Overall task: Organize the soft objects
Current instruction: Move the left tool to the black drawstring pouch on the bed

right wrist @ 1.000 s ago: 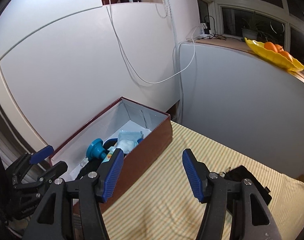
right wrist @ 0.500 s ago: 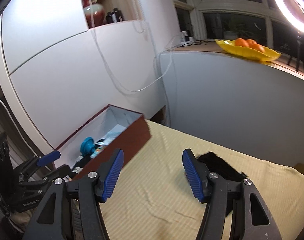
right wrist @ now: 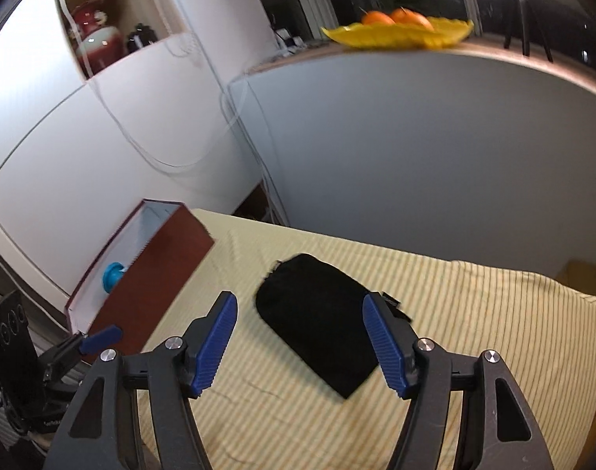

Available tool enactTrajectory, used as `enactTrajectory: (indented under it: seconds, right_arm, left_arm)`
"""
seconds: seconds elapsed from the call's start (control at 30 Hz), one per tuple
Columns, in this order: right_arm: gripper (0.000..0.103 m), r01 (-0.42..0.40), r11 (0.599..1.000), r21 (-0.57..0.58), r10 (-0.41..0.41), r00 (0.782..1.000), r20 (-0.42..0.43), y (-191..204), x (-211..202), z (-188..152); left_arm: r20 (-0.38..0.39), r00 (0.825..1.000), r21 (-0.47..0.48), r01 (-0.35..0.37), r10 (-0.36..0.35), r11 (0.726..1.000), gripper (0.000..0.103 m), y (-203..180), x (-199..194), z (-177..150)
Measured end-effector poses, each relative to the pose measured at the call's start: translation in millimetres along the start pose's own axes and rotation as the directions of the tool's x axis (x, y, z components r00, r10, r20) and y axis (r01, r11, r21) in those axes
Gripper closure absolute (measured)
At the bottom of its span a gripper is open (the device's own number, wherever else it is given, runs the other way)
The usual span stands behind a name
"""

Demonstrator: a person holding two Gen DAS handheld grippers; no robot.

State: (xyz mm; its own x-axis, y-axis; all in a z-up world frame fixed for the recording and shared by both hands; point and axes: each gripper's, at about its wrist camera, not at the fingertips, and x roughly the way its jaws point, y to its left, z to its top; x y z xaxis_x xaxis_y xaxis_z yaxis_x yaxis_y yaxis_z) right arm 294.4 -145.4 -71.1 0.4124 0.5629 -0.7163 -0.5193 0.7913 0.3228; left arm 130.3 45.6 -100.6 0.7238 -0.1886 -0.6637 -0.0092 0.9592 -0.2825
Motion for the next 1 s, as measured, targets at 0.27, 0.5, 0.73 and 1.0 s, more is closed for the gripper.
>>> enactTrajectory:
  seconds: [0.27,0.5,0.73,1.0]
  right_arm:
    - [0.04,-0.031,0.999,0.023,0.034,0.991,-0.128,-31.9,54.6,-0.1]
    - [0.04,-0.049,0.998,0.049,0.057,0.982,-0.181,-44.1,95.3,4.2]
    - [0.04,-0.07,0.994,0.084,0.086,0.975,-0.203,-56.6,119.5,14.1]
    - [0.04,-0.106,0.983,0.152,0.142,0.958,-0.248,-69.3,133.4,12.7]
  left_arm:
    - [-0.09,0.995,-0.021,0.049,-0.051,0.999,0.035,-17.9,51.1,-0.5]
    - [-0.156,0.985,-0.036,0.072,-0.077,0.997,0.035,-26.7,86.1,-3.7]
    - [-0.179,0.979,-0.054,0.092,-0.1,0.994,0.035,-29.1,102.6,-2.7]
    - [-0.201,0.973,-0.065,0.1,-0.111,0.993,0.035,-31.3,115.7,-5.0]
